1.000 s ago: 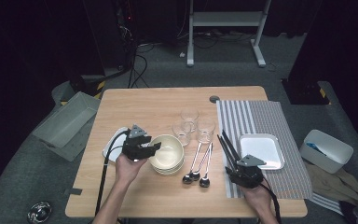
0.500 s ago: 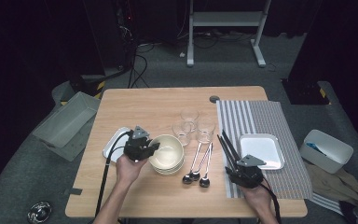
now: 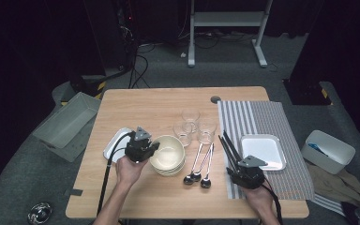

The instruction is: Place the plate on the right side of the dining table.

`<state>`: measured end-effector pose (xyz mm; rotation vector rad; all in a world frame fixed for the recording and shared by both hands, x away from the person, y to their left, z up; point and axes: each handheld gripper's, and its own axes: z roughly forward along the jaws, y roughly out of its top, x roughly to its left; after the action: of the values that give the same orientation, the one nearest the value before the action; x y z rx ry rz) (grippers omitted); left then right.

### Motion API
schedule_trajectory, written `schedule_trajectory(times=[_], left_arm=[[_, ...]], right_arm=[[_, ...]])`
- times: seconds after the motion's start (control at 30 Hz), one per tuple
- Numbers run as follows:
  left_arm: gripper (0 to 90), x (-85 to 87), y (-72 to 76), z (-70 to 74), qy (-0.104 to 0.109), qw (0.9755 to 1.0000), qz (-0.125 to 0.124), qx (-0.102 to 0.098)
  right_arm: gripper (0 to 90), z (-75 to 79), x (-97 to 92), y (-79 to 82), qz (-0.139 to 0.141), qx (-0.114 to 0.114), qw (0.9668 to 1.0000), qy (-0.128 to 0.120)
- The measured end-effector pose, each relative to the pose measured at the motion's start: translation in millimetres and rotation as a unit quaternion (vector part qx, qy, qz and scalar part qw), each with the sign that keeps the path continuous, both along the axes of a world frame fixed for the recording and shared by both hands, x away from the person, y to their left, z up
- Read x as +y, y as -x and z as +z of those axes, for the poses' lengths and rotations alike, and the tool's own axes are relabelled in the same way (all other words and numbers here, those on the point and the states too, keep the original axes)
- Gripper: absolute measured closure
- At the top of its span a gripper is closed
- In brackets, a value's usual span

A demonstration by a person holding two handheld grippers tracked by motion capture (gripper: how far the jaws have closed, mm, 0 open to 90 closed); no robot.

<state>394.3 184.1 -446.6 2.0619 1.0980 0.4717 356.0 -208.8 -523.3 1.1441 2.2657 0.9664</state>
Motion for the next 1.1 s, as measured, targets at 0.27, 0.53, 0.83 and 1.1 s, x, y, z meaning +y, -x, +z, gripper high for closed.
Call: schedule_trajectory(times=[0.27,0.53,0.83,1.1], left_arm=[[81.9,-0.2,1.2,0.3,-0.003,1.0,-0.001,-0.006],[81.9,-0.8,2.9,0.5,-0.005,0.9999,0.003,-0.01],[82.4,-1.0,5.1,2.6,-0.005,0.9998,0.007,-0.018],[82.9,-0.6,5.7,7.4,-0.002,0.9998,0.007,-0.02]], right_arm=[[47.3,0.0,0.0,0.1,0.0,0.0,1.0,0.0],[47.3,0.0,0.1,0.1,0.0,-0.001,1.0,0.001],[47.3,0.0,0.1,0.1,0.0,-0.001,1.0,0.001],[47.3,0.0,0.1,0.1,0.0,-0.001,1.0,0.001]])
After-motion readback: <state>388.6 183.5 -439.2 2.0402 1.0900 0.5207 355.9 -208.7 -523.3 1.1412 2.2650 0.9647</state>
